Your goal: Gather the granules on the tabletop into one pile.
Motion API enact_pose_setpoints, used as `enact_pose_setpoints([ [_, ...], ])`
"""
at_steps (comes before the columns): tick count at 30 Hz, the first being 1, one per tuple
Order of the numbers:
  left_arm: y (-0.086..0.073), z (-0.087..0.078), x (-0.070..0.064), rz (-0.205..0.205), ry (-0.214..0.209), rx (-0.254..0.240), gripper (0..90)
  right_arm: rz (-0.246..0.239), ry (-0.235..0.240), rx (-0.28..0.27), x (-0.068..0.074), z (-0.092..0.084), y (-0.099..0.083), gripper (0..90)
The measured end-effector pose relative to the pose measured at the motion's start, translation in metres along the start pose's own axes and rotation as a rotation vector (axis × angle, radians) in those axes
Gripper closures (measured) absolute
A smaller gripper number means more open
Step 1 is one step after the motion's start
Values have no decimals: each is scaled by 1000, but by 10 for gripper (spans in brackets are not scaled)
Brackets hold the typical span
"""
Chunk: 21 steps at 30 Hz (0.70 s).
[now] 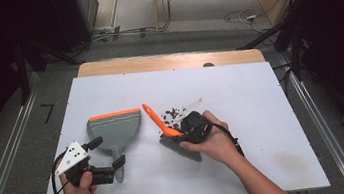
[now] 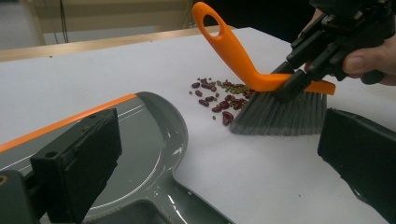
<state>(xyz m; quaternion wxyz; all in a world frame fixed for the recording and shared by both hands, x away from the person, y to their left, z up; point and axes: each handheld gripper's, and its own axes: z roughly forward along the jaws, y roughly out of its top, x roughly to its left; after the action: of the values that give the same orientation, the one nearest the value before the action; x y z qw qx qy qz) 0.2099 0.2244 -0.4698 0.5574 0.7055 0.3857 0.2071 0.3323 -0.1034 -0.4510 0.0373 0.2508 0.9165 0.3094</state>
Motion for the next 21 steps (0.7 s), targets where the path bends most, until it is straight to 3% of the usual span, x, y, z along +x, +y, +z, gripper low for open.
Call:
enact_pose_setpoints([
  [11, 0, 1, 0, 1, -1, 5, 1, 72, -24, -24, -28, -1, -1, 686],
  [18, 1, 0, -1, 1, -4, 1, 1, 82, -89, -21, -24, -8, 3, 688],
  [21, 1, 0, 0, -1, -4, 0, 1, 114, -80, -48, -23, -15, 8, 689],
])
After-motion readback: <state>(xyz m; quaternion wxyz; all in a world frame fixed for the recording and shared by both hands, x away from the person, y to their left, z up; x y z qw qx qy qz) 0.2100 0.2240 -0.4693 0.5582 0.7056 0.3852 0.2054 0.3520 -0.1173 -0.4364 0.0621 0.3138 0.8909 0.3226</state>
